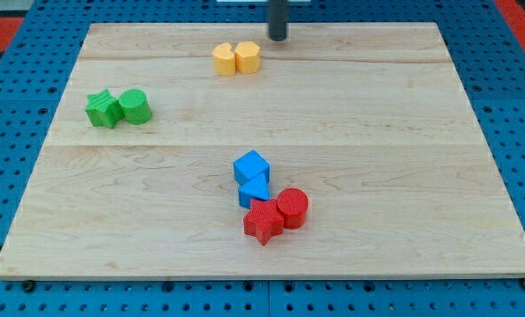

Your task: Push the yellow hexagon along with the yellow heart towards the green circle

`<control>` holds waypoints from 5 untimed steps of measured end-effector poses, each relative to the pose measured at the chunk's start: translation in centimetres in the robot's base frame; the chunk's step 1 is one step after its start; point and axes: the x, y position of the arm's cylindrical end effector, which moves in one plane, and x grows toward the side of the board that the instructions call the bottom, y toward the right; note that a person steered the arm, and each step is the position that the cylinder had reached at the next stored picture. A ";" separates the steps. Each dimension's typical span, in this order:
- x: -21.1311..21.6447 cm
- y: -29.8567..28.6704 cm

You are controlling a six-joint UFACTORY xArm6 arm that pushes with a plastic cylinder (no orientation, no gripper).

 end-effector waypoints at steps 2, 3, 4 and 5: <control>2.8 -0.5; 4.3 -1.7; 4.1 -6.5; 4.2 -10.4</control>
